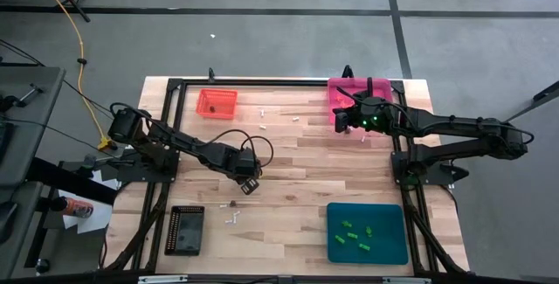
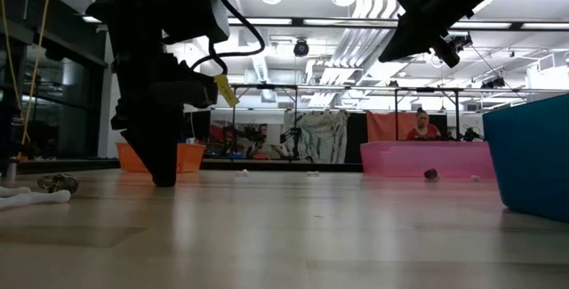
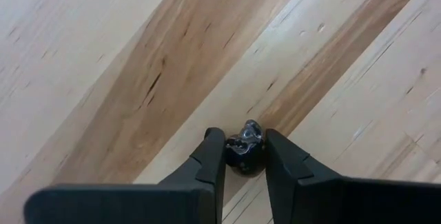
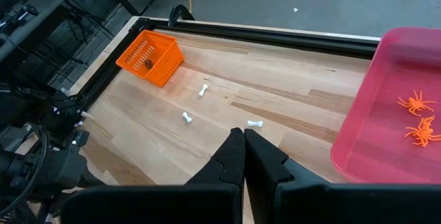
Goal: Sort Halloween decoration
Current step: Put the top left black skull toy into the orange bin
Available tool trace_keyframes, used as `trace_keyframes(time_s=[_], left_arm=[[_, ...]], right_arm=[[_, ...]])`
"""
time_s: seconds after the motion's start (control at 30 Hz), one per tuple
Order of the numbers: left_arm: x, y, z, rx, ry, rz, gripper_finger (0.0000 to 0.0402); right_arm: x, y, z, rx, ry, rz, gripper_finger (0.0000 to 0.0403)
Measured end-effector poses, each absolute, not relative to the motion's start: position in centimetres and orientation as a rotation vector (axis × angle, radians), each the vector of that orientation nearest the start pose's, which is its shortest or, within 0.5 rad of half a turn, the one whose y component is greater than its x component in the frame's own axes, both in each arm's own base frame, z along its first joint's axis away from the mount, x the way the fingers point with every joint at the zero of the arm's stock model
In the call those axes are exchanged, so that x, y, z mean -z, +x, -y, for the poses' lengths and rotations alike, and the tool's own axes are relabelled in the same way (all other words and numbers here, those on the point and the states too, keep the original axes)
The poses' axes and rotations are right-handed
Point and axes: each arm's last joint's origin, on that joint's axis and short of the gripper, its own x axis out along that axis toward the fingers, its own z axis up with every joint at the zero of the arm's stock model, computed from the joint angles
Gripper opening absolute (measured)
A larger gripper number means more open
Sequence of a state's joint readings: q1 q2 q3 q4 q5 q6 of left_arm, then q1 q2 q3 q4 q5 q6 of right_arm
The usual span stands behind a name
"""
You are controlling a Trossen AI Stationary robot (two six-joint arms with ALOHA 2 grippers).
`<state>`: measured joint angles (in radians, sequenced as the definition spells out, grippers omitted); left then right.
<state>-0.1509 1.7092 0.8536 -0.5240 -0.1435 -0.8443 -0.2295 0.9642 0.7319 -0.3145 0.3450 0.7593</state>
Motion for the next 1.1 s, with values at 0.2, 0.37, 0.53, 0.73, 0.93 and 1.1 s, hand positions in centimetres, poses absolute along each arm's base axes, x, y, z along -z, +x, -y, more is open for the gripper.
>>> trace_keyframes(time_s=[0.2,0.37,0.53,0.73,0.93,1.1], left_arm=[[-12.5,27.8,3.8,-0.559,-0.506,-1.263,0.0048],[-13.1,27.8,3.6,-0.523,-0.509,-1.249,0.0048],[-16.0,27.2,2.0,-0.476,-0.523,-1.164,0.0052],[-21.2,26.6,-0.5,-0.408,-0.512,-0.885,0.0055],[-27.1,26.9,-1.6,-0.191,-0.383,-0.454,0.0056],[-31.1,26.9,-1.4,0.075,-0.338,-0.137,0.0061]], right_arm=[[-27.3,19.5,5.6,0.741,0.687,-0.313,0.0],[-27.3,19.5,5.6,0.742,0.687,-0.315,0.0],[-27.3,19.5,5.6,0.742,0.686,-0.316,0.0],[-27.3,19.5,5.6,0.742,0.686,-0.317,0.0],[-27.3,19.5,5.6,0.741,0.687,-0.316,0.0],[-27.4,19.7,5.5,0.692,0.687,-0.317,0.0]])
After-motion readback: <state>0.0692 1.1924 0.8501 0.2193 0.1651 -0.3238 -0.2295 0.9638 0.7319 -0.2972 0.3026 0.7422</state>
